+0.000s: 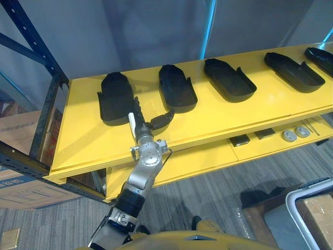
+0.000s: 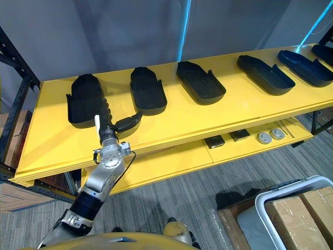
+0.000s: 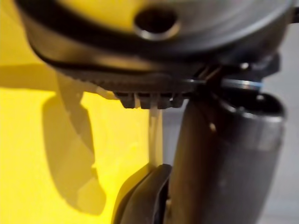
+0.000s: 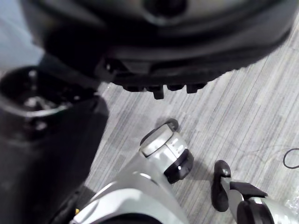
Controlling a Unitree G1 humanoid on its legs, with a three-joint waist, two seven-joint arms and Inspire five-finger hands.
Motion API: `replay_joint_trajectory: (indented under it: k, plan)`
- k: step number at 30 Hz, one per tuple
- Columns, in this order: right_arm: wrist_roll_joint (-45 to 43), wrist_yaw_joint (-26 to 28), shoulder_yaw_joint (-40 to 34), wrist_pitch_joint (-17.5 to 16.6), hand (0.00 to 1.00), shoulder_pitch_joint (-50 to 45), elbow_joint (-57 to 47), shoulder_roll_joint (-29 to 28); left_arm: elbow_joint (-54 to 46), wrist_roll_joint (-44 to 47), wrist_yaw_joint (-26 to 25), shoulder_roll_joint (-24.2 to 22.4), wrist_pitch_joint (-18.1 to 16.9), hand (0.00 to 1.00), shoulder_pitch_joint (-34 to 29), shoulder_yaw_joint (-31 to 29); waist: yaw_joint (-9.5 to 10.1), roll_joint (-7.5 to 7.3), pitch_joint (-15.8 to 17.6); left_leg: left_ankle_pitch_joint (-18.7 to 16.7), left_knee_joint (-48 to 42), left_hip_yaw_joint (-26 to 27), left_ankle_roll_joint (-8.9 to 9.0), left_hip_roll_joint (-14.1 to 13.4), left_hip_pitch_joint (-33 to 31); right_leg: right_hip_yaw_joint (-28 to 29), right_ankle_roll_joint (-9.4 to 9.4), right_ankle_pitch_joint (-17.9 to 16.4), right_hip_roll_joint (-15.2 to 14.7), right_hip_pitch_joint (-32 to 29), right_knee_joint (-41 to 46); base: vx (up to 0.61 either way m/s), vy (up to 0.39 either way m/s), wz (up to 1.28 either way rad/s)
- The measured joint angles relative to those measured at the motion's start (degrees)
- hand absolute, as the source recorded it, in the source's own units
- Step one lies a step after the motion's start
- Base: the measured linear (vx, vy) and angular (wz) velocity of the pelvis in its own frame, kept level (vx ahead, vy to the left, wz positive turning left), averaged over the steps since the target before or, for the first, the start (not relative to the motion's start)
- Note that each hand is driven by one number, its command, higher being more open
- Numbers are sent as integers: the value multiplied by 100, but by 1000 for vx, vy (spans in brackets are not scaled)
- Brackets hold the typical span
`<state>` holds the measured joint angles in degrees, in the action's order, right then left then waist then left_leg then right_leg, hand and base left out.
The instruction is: Walk over and take three plastic housings, then place them on the shelf
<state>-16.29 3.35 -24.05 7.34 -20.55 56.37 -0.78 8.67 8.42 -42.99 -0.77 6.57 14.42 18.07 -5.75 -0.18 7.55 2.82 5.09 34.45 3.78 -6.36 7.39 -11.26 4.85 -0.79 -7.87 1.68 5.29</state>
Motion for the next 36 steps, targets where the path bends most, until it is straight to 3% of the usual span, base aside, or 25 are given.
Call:
replay_joint_trajectory:
  k: [36]
  plan:
    - [-39,-7,46,81,100,4,7,4,2,18,-275,-50,12,100,-41,-44,17,-54,-29,49,0,-1,-46,-1,6,5,0,0,-2,-16,43,0,0,0]
